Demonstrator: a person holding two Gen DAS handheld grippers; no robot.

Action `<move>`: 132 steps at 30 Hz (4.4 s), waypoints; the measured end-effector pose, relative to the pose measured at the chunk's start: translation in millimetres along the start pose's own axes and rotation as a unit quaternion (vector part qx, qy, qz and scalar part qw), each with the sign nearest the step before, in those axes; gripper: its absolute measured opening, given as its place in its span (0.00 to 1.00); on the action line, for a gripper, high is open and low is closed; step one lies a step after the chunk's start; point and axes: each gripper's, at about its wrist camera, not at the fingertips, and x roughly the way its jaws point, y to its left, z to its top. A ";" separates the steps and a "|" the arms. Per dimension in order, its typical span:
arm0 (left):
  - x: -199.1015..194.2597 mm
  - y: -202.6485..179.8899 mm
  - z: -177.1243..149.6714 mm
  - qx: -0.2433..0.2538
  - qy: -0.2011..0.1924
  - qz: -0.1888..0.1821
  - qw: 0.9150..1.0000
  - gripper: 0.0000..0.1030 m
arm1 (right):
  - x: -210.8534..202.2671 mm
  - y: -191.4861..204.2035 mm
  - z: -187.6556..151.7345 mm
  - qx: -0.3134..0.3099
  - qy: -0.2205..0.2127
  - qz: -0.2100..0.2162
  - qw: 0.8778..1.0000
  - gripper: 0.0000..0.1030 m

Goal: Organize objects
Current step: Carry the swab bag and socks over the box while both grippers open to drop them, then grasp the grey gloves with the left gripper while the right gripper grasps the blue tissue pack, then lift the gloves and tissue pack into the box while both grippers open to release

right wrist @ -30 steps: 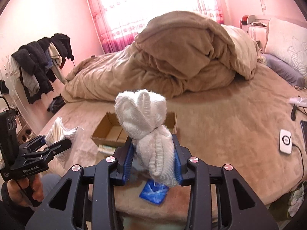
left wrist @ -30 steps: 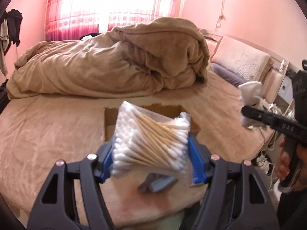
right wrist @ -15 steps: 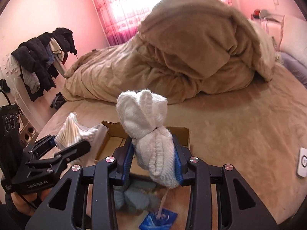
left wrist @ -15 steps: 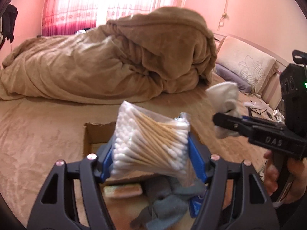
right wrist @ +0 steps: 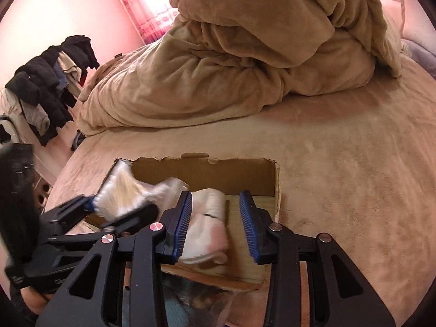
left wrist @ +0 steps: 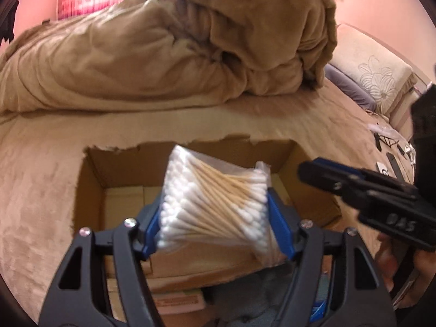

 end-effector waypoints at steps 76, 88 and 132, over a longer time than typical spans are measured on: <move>-57.0 -16.4 -109.7 0.025 -0.007 -0.008 1.000 0.93 | -21.6 19.1 -157.8 -0.050 0.088 -0.091 0.991 0.75; -43.0 -18.1 -117.0 0.010 0.009 -0.067 0.998 0.47 | -23.7 15.0 -159.1 -0.059 0.078 -0.096 0.991 0.50; -226.8 29.3 -48.8 -0.008 -0.145 -0.065 0.987 0.41 | -172.5 66.5 -58.2 -0.076 -0.095 -0.068 0.990 0.42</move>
